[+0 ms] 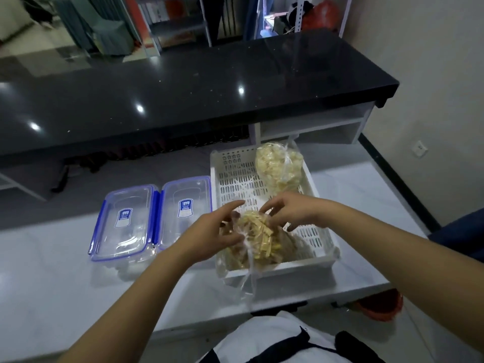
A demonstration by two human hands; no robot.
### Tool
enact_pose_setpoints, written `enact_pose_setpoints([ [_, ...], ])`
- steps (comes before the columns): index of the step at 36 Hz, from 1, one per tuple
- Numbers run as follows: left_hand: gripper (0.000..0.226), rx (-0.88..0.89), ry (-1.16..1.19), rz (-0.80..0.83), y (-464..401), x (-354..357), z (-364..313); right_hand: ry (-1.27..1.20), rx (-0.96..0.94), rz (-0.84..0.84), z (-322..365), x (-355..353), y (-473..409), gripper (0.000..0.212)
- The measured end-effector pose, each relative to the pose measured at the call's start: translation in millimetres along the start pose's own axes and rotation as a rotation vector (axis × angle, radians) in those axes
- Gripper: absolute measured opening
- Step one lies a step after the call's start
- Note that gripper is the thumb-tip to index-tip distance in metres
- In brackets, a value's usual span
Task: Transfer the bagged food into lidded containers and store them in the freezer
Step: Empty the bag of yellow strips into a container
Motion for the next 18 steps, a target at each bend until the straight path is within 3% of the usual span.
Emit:
enact_pose_setpoints([
  [6, 0.08, 0.007, 0.021, -0.037, 19, 4, -4, 0.104, -0.119, -0.17, 8, 12, 13, 0.046],
  [10, 0.055, 0.084, -0.036, -0.21, 36, 3, -9, 0.201, -0.34, -0.379, 16, 21, 38, 0.045],
  [14, 0.024, 0.056, -0.066, -0.319, 50, 19, -7, 0.43, -0.489, -0.343, 20, 43, 54, 0.038],
  [18, 0.024, 0.06, -0.07, -0.353, 50, 40, -10, 0.569, -0.54, -0.347, 21, 56, 52, 0.041],
])
Point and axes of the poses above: each hand's wrist, its own y-axis away from the middle knuckle, its own x-axis out of the palm, z = x × y, the point moved 3 cm from there along -y, towards the middle knuckle, and after that the axes turned 7 degrees about y, right-handed, at the moved point
